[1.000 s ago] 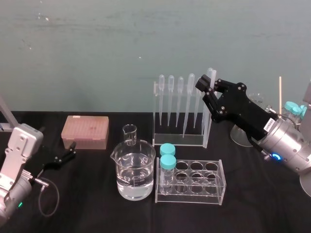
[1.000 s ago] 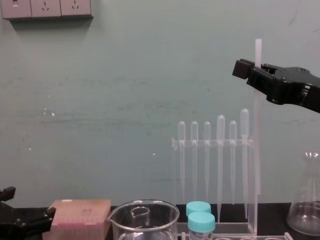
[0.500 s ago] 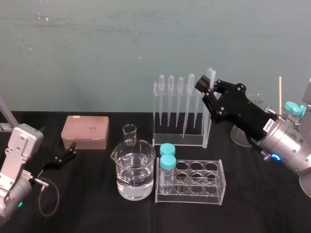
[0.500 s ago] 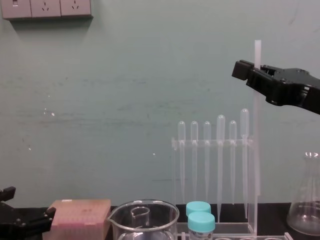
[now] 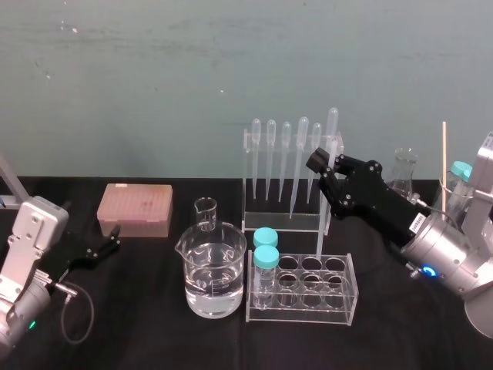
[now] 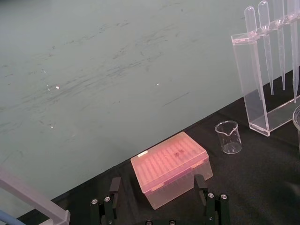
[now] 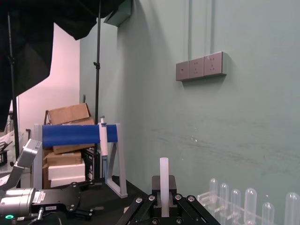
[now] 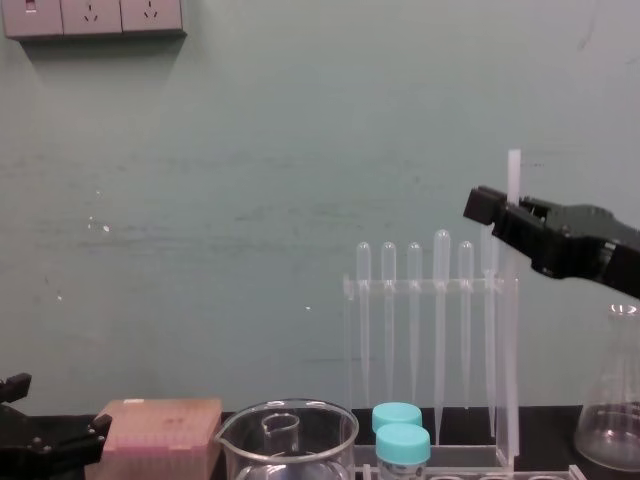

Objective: Pick up the stirring rod with one hand, then place it down.

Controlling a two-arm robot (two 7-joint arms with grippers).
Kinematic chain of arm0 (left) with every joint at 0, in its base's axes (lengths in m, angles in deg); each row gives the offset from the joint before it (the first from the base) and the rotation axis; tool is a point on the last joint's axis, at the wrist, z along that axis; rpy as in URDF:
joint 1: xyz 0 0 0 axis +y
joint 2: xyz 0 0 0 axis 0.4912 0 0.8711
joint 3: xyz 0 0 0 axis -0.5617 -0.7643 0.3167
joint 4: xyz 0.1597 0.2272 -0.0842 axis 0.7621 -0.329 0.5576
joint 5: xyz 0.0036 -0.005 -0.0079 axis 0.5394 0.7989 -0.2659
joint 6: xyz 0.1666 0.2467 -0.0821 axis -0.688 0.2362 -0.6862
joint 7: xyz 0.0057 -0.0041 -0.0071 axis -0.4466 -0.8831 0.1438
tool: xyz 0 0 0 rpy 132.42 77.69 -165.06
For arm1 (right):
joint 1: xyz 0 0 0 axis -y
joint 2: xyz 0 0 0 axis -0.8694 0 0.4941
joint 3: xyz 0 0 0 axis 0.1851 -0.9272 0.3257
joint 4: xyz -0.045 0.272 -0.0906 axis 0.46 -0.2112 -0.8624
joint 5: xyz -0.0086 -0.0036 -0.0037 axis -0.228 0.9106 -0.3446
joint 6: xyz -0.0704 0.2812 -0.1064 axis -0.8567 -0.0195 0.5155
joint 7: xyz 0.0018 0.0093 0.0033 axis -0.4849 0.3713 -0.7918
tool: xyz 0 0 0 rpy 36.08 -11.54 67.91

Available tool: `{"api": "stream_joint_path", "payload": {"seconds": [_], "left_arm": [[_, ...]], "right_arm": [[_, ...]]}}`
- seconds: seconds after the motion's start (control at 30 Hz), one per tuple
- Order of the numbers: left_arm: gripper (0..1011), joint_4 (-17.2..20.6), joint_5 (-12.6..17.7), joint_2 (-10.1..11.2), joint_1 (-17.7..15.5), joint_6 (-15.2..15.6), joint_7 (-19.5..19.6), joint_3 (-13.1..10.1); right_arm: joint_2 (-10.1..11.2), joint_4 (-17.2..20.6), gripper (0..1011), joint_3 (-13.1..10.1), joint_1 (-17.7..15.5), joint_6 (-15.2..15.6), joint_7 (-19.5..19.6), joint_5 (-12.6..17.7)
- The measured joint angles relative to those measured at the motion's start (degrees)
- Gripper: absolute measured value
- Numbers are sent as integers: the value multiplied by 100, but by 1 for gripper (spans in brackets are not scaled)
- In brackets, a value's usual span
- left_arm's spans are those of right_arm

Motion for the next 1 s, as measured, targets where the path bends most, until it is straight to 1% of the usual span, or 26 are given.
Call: {"api": "stream_joint_path", "payload": {"seconds": [0.07,0.13,0.17,0.23,0.3,0.33,0.4,0.43,0.63,1.0], "left_arm": [[1000,0,0,0,0,0,0,0],[1000,0,0,0,0,0,0,0],[1000,0,0,0,0,0,0,0],[1000,0,0,0,0,0,0,0],[1000,0,0,0,0,0,0,0],[1000,0,0,0,0,0,0,0],[1000,0,0,0,0,0,0,0],[1000,0,0,0,0,0,0,0],[1000,0,0,0,0,0,0,0],[1000,0,0,0,0,0,0,0]], "right_arm": [[-52,-130,68,18,35,-54,-41,8],[-64,-164,68,24,48,-69,-50,6],[-91,-255,68,43,79,-98,-70,-2],[-117,-336,68,63,111,-126,-82,-31],[-165,-500,68,103,179,-163,-94,-104],[-165,-500,68,103,179,-163,-94,-104],[-212,-643,68,140,242,-169,-96,-167],[-212,-643,68,140,242,-169,-96,-167],[-296,-930,68,198,342,-181,-92,-292],[-472,-1358,68,226,473,-268,-159,-354]]}}
